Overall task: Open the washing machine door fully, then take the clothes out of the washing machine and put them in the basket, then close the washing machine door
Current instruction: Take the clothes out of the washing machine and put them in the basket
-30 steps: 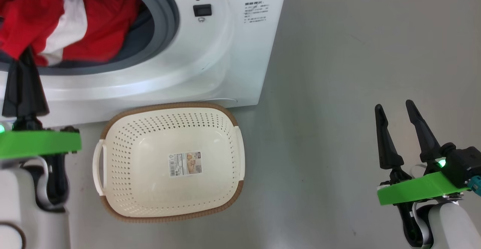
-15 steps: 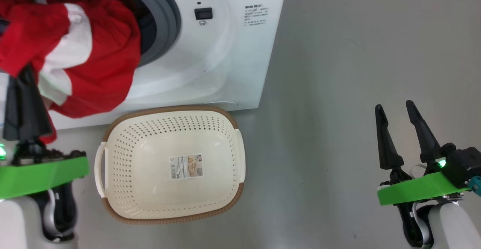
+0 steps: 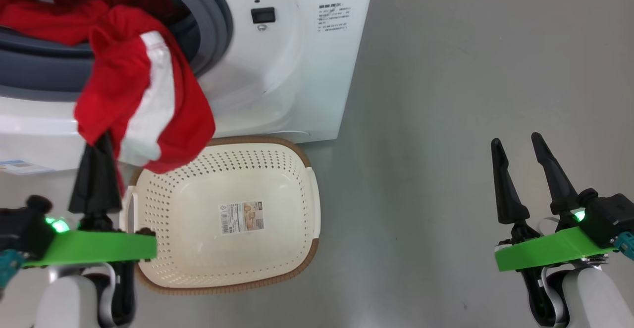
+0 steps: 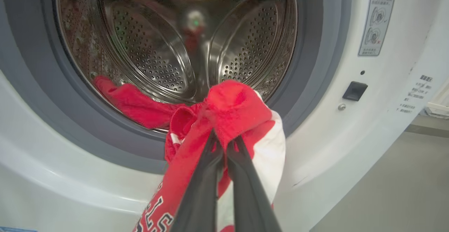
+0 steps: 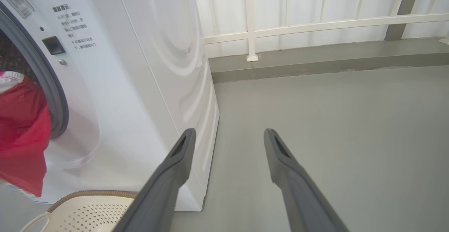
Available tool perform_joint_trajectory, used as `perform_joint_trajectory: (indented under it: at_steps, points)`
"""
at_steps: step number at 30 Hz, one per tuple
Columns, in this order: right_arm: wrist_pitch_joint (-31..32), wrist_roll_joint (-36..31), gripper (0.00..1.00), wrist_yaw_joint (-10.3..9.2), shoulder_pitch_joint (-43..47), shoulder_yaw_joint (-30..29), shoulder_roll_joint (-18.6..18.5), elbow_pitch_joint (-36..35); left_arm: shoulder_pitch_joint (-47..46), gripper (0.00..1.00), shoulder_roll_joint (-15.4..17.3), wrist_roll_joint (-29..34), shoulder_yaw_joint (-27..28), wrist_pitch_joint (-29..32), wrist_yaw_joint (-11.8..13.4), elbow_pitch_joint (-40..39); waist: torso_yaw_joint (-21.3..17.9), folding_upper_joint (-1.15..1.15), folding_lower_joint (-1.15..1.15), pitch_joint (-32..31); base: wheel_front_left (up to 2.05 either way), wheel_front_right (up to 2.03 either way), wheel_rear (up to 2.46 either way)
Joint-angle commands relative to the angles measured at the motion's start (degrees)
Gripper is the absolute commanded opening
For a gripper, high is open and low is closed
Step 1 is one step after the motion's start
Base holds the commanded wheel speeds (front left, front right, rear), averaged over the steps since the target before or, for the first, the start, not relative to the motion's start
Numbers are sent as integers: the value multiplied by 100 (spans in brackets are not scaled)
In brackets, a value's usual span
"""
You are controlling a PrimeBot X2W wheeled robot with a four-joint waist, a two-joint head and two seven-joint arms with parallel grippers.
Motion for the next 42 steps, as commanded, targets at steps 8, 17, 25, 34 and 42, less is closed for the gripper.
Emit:
perform_joint_trajectory:
  at_steps: [8,17,25,34,42]
  points:
    - [-37,55,100,43,62,196,0,-144,130,0,174,60,-46,-28,-31,631,-36,0,0,146,0,0,0]
    - [-37,41,100,43,-10,206,0,-186,-81,0,276,78,-398,-28,-31,1443,-29,0,0,420,0,0,0]
    - [-37,25,100,43,-130,201,0,-246,-459,0,322,88,-811,-28,-31,2175,-46,0,0,748,0,0,0]
    - [-37,31,100,43,-216,183,0,-293,-717,0,335,-43,-1234,-28,-31,2839,-81,0,0,1008,0,0,0]
    - [-37,12,100,43,-316,165,0,-341,-993,0,404,-186,-1464,-28,-31,3056,-82,0,0,1238,0,0,0]
